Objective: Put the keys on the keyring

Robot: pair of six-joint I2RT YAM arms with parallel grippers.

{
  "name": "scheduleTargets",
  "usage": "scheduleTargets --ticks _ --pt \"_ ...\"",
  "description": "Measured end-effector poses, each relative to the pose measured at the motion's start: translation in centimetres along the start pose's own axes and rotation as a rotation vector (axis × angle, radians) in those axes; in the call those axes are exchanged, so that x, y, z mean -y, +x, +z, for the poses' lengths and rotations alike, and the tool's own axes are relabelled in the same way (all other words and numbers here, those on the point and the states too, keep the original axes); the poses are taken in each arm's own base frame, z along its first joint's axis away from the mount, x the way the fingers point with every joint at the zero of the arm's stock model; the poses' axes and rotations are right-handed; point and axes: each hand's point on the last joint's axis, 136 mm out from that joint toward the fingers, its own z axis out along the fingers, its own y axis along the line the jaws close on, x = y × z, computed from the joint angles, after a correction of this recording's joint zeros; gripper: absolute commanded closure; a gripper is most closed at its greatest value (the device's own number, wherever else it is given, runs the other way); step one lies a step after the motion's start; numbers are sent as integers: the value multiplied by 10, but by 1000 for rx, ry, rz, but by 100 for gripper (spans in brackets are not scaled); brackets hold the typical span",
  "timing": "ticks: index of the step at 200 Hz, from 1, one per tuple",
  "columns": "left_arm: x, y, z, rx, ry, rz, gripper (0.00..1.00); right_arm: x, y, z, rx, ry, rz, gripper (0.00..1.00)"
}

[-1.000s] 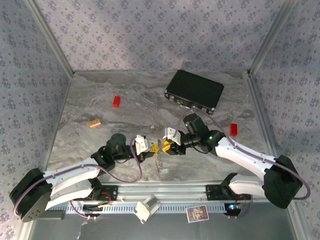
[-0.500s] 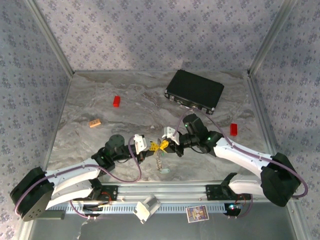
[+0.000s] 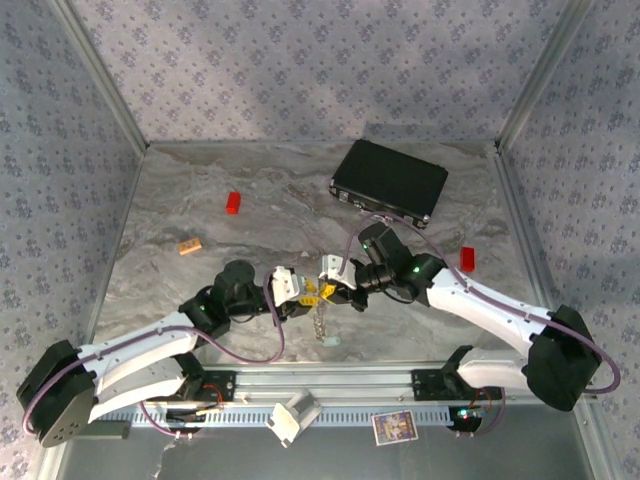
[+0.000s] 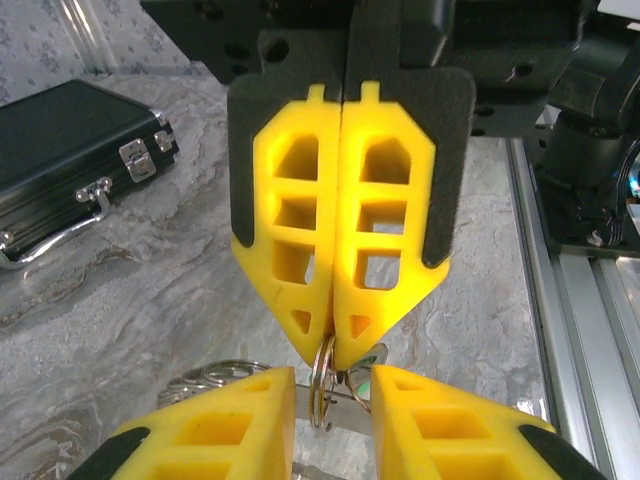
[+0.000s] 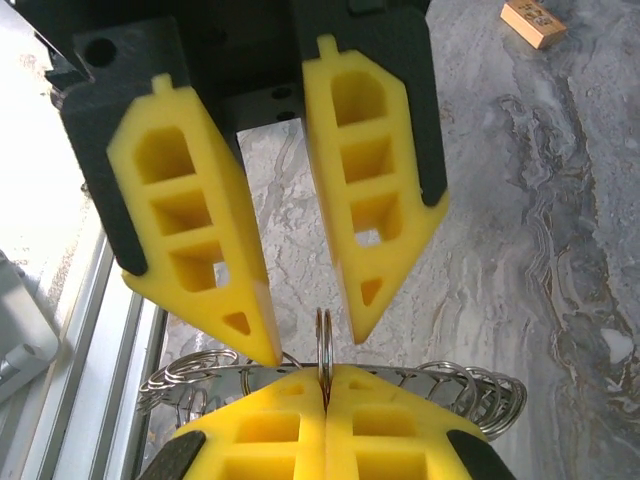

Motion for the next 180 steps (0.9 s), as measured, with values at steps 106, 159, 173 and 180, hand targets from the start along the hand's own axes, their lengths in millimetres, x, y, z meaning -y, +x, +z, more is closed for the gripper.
scheduleTargets --ticks 106,159,173,180 --pt "2 8 1 -43 13 9 79 -3 6 4 -96 -6 -57 100" --pt "3 8 0 -42 16 8 82 -5 5 5 -115 -6 -80 100" --pt "3 8 0 -41 17 9 82 -6 4 5 -115 -11 -83 100" --pt "3 8 1 -41 18 8 83 -7 4 6 -115 -13 -85 100"
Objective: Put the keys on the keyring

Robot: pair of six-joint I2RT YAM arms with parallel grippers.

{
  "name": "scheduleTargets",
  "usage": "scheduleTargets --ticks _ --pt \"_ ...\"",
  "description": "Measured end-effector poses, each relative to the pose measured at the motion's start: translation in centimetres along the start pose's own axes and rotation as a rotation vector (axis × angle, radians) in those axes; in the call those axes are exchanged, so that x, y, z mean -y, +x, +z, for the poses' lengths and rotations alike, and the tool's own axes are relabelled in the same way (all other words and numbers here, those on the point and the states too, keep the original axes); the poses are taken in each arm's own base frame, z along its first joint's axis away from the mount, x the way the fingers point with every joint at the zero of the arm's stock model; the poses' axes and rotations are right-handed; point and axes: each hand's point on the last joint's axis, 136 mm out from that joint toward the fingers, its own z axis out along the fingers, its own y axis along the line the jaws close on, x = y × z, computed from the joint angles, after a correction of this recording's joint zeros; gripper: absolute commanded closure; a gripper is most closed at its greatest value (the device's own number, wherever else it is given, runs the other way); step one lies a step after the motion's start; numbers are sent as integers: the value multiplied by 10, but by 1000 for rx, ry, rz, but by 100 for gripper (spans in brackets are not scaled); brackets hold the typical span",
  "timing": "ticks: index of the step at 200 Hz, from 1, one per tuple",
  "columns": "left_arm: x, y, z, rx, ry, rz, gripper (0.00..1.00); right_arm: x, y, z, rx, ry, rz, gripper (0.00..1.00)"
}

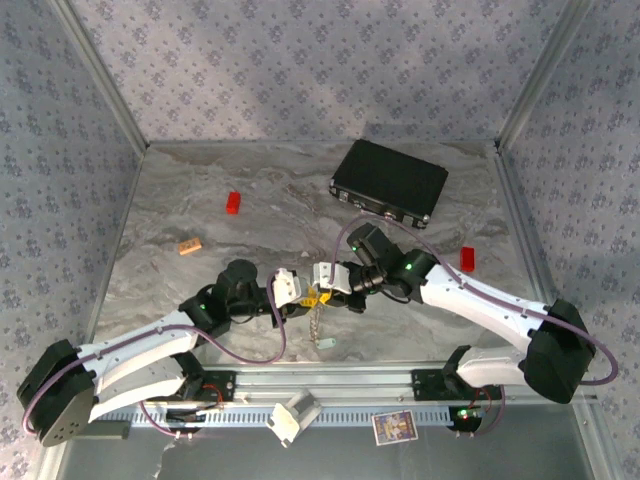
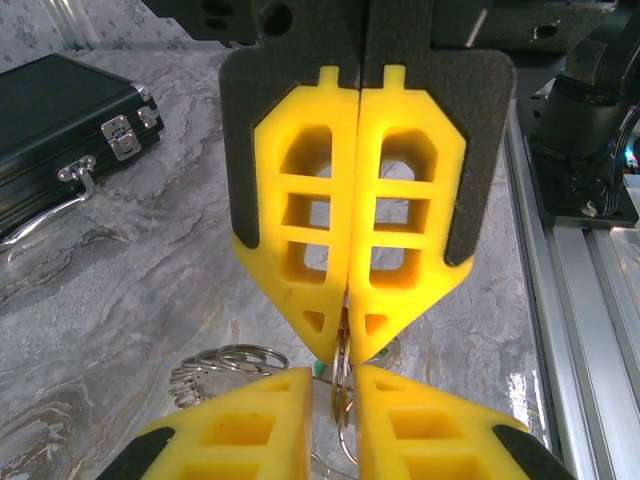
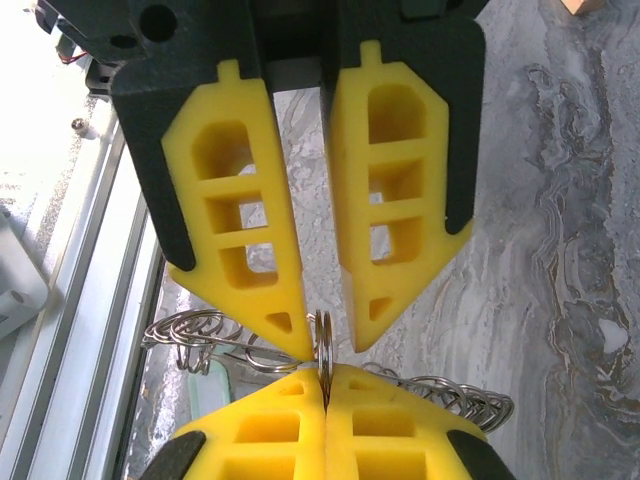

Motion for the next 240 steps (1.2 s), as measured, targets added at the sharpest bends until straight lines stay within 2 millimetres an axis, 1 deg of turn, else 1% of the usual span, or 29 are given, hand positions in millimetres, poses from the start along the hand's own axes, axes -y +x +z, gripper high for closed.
scheduleTargets --ticks 38,46,59,75,105,127,178,191,222,240 --pt "3 0 0 3 17 -7 97 -1 -1 1 -1 -1 -4 100" --pt "3 0 0 3 17 -5 100 -1 -1 0 -1 0 -3 94" --pt "3 -1 0 4 17 -6 100 1 -1 0 4 5 5 83" --pt "3 -2 0 8 19 -4 100 4 -2 -3 32 20 11 77" --pt "3 -5 -1 51 8 -5 100 9 1 -14 100 58 48 75" --pt "5 3 -1 62 7 -24 100 9 5 -14 116 64 77 74" --pt "3 -5 0 103 0 -27 100 6 4 -12 136 46 100 75" --pt "2 -5 0 106 -1 -27 100 6 4 -12 137 44 102 79" --pt "2 -4 0 105 -1 -30 100 5 4 -12 140 38 106 93" --pt "2 -4 1 105 -1 -31 100 3 5 -11 135 33 108 98"
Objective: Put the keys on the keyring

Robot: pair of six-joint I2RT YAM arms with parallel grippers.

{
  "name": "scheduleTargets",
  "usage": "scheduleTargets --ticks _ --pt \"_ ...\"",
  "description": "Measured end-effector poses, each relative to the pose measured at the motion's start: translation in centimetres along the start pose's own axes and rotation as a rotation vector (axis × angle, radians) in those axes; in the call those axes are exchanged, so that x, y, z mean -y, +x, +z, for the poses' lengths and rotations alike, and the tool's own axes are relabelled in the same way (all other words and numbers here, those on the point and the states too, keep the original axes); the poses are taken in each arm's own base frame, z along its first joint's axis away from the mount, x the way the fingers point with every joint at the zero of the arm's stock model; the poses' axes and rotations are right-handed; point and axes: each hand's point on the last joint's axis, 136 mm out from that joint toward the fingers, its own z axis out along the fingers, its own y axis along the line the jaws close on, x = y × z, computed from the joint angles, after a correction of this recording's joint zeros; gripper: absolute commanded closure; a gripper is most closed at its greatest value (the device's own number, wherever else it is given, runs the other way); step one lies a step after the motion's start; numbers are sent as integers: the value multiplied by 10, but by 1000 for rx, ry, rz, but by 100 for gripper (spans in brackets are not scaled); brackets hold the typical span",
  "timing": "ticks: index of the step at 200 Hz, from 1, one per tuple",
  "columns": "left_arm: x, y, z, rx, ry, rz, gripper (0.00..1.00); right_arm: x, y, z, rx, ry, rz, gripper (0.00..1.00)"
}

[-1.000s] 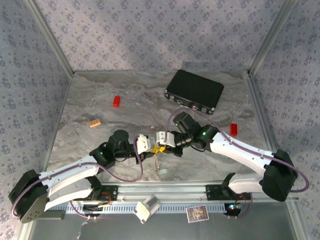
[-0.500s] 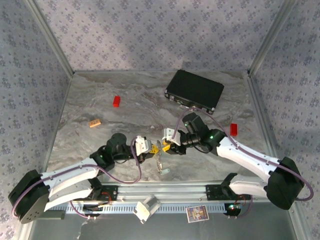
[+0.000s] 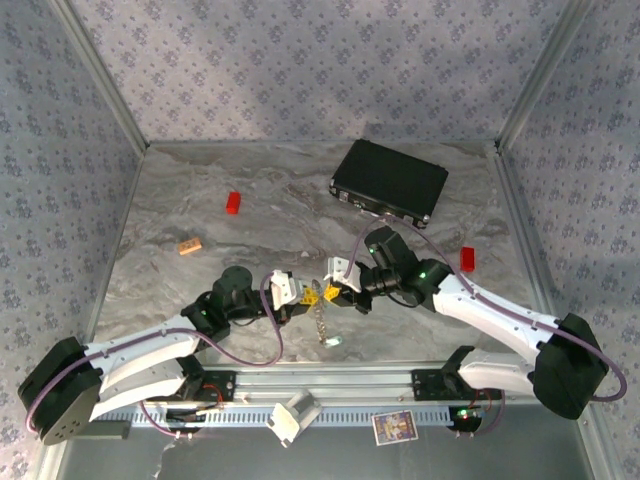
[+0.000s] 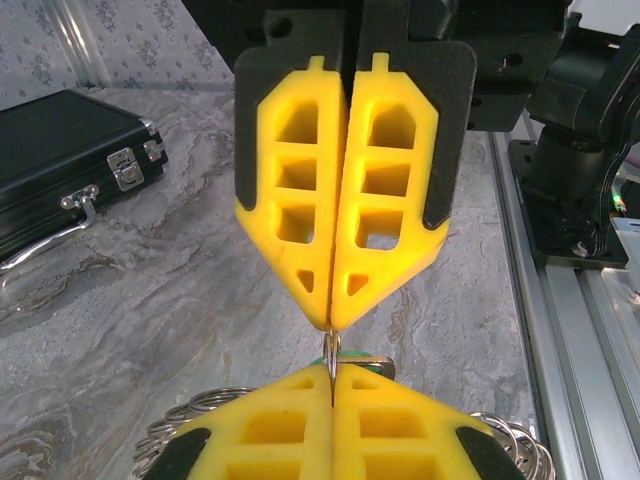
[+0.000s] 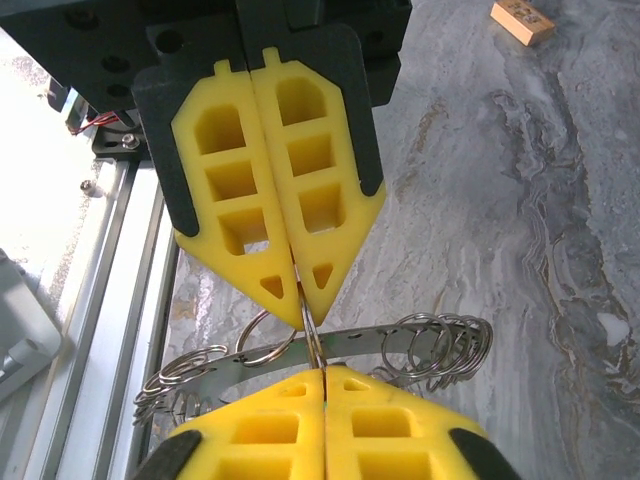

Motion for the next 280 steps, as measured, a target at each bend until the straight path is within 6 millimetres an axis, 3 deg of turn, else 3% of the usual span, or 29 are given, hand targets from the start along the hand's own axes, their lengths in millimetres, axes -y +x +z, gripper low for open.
scheduleTargets --ticks 66,109,168,202,270,280 --pt "0 -1 -1 5 -2 3 100 2 8 7 -22 -7 20 99" --pt "1 0 -1 2 1 1 100 3 13 15 -15 -11 42 78" --pt "1 1 -1 7 0 4 100 1 3 3 64 9 39 73" --pt "1 -2 -1 23 -3 12 100 0 -4 4 98 -3 44 76" --pt "-1 -6 -2 47 -14 7 100 -1 -4 9 104 -22 54 100" --pt "-1 -6 -2 47 -15 4 87 -1 -4 9 102 -22 52 100"
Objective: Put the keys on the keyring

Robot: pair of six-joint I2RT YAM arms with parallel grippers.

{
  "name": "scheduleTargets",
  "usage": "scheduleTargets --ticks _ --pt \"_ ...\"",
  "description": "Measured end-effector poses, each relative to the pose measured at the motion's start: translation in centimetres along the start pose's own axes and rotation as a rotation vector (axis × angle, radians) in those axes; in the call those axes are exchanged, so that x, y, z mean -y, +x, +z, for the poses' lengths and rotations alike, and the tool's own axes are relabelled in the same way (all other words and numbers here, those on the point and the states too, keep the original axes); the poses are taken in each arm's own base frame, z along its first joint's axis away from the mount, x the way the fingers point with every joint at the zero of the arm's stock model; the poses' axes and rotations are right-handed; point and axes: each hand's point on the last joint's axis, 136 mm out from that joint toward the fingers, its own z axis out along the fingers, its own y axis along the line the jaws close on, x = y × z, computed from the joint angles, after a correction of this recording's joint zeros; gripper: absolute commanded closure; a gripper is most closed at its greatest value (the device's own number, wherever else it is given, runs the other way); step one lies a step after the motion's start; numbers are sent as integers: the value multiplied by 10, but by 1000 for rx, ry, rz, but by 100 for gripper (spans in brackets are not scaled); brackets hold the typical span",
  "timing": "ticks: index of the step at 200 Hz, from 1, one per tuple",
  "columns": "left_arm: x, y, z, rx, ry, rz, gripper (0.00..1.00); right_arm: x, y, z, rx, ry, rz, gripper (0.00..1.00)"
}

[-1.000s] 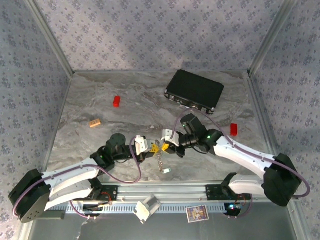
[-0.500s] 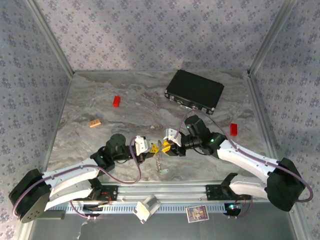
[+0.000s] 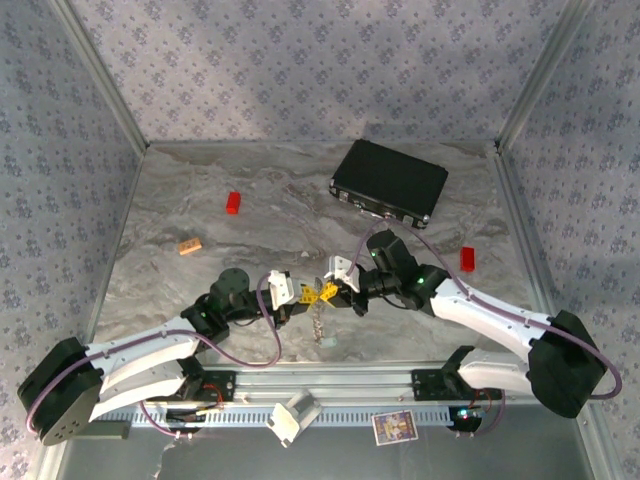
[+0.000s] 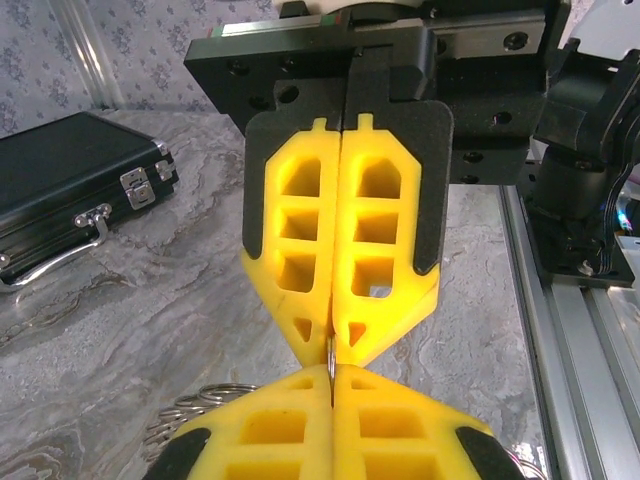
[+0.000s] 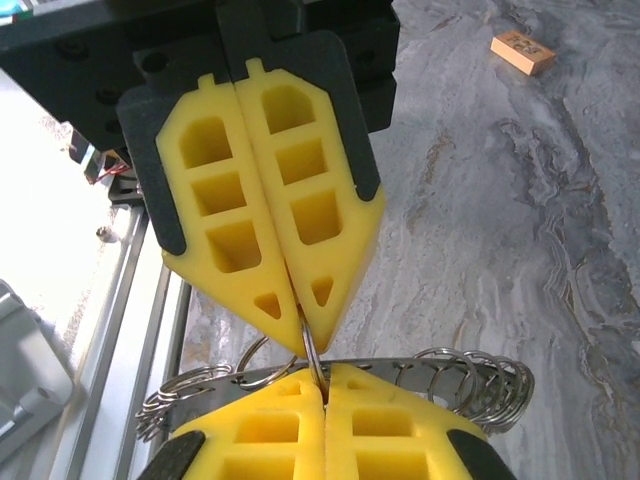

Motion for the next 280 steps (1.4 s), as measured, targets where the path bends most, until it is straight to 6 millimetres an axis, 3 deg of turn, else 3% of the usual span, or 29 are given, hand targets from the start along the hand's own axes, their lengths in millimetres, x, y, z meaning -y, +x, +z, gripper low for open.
scheduleTargets --ticks 8,22,75,124,176,205,228,280 --pt "0 1 0 -3 -3 -1 78 0 0 0 -2 0 -1 100" --pt "0 2 -1 -9 -5 -2 75 0 2 -1 -23 0 -1 100" --pt "-2 11 -6 -98 -21 0 75 2 -9 -5 -123 20 -84 100" --pt "-2 10 -6 -126 -18 5 77 -2 -4 -1 -235 16 -146 100" --pt "-2 10 -5 -129 -8 13 83 -6 -4 5 -273 3 -180 100" --pt "1 11 -4 -133 7 9 98 -6 -3 6 -276 3 -181 100" --pt "0 10 -4 -127 6 19 100 -1 -5 4 -254 16 -169 81" --pt "2 13 -6 -73 -5 8 100 1 6 -12 -129 76 -79 71"
